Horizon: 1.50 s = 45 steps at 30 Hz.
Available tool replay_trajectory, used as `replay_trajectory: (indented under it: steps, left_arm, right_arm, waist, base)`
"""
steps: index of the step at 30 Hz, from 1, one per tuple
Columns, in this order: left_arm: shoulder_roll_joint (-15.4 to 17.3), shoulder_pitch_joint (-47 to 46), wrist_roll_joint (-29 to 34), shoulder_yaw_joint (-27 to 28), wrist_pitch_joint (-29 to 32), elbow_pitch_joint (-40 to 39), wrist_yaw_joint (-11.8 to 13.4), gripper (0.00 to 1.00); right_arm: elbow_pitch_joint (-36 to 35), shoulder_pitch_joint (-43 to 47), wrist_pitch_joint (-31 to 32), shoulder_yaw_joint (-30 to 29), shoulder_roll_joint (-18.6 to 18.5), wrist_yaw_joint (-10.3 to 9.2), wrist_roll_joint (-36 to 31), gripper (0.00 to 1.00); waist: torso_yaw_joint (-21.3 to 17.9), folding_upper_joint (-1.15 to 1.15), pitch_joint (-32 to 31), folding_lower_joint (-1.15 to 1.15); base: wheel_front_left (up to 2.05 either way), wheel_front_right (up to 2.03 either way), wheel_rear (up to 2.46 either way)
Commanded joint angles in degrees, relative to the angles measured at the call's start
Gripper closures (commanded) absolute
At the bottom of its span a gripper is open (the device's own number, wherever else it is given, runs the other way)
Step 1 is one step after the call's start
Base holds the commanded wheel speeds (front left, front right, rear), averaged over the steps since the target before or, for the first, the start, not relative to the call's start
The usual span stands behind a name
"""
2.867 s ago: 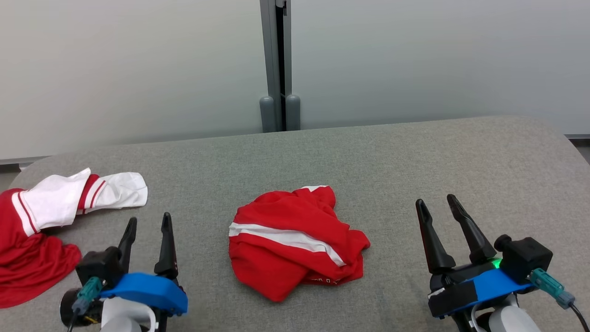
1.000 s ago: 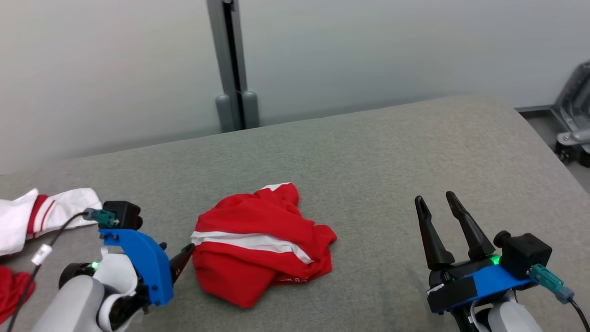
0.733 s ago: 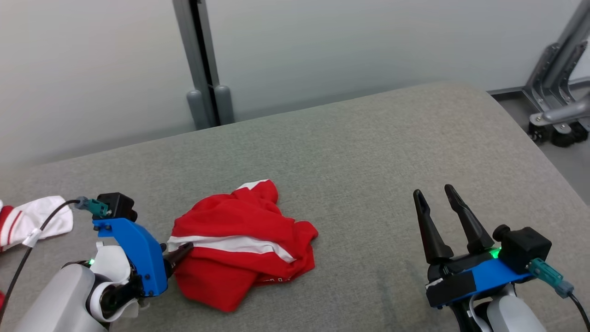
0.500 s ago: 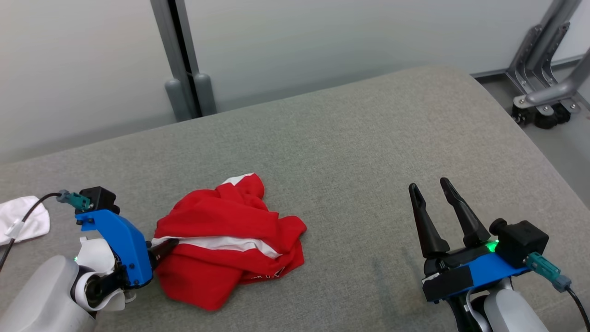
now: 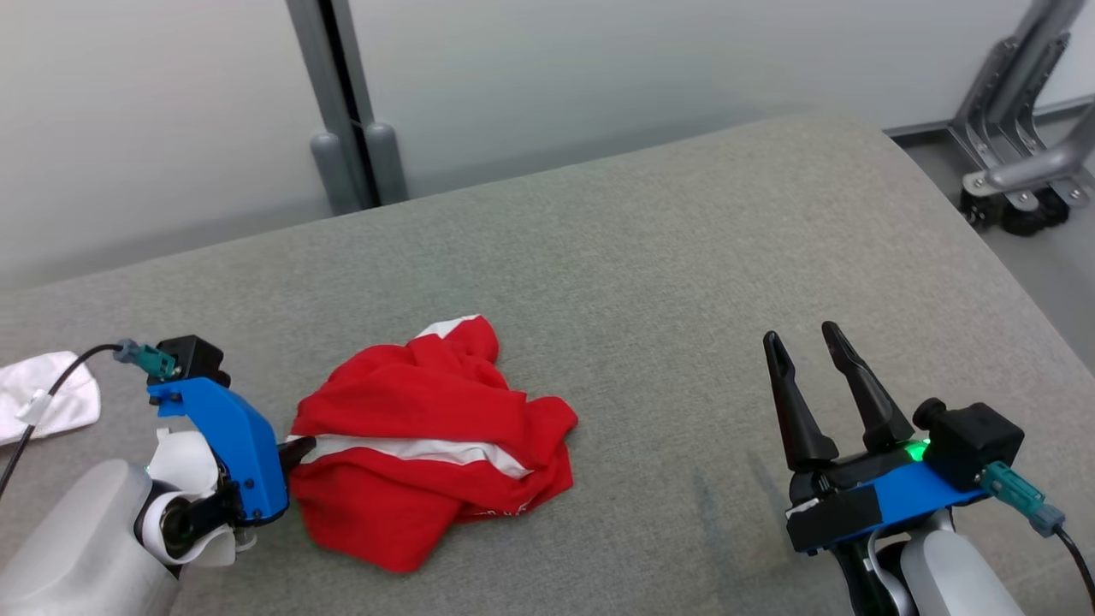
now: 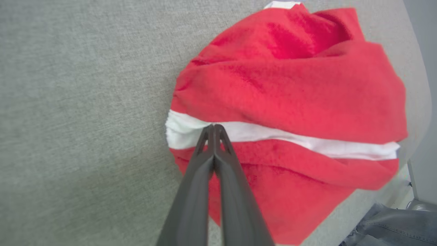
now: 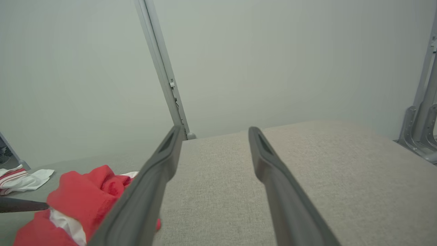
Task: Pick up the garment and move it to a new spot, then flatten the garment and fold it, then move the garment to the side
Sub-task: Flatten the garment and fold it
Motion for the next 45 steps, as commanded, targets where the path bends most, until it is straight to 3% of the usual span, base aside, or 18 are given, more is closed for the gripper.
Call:
replay_trajectory:
  steps: [1,9,10,11,30,31,33,45]
  left_arm:
    - [0.3,-1.2,-0.8,-0.5,-0.3,-0.7,-0.1,1.0]
    - [1.9,-0.8,-1.9,-4.7,-2.9,-2.0,-0.1,1.0]
    - [1.8,-0.7,-2.1,-5.0,-3.3,-1.8,-0.1,0.76]
    - [1.7,-0.6,-2.5,-5.3,-3.6,-1.5,-0.1,0.0]
    - [2.3,-4.6,-6.0,-9.2,-3.8,6.9,-0.2,0.01]
    - [2.3,-4.7,-6.2,-9.5,-3.6,7.1,-0.2,0.4]
    - [2.3,-4.8,-6.7,-10.0,-3.4,6.9,-0.1,1.0]
    - [5.5,-4.7,-7.4,-12.1,-7.4,2.8,-0.1,1.0]
  right_arm:
    - [0.2,0.5,-0.2,-0.3,-0.1,0.01,-0.1,0.0]
    - [0.6,1.7,-0.2,0.1,0.1,0.01,0.0,0.0]
    - [0.7,1.5,-0.2,0.3,0.2,0.01,0.0,0.0]
    - [0.7,1.2,-0.2,0.6,0.3,0.01,0.0,0.0]
    - [-0.5,-1.7,-0.2,-0.4,1.0,0.01,0.3,0.0]
    - [-0.6,-1.6,-0.2,-0.5,1.1,0.01,0.3,0.0]
    - [-0.6,-1.4,-0.2,-0.8,1.1,0.01,0.1,0.0]
    - [0.4,1.0,-0.2,-1.1,0.7,0.01,-0.1,0.0]
  waist:
    - [0.6,-0.02,-0.5,-0.01]
    - [5.0,-0.02,-3.6,-0.01]
    - [5.1,-0.02,-3.6,-0.01]
    - [5.1,-0.02,-3.5,-0.01]
    - [-2.3,-0.02,3.6,-0.01]
    - [-2.4,-0.02,3.6,-0.01]
    - [-2.3,-0.02,3.5,-0.01]
    - [3.2,-0.02,-1.8,-0.01]
  base:
    - [0.0,0.0,0.0]
    - [0.0,0.0,0.0]
    - [0.0,0.0,0.0]
    - [0.0,0.0,0.0]
    - [0.0,0.0,0.0]
    - [0.0,0.0,0.0]
    - [0.0,0.0,0.0]
    - [0.0,0.0,0.0]
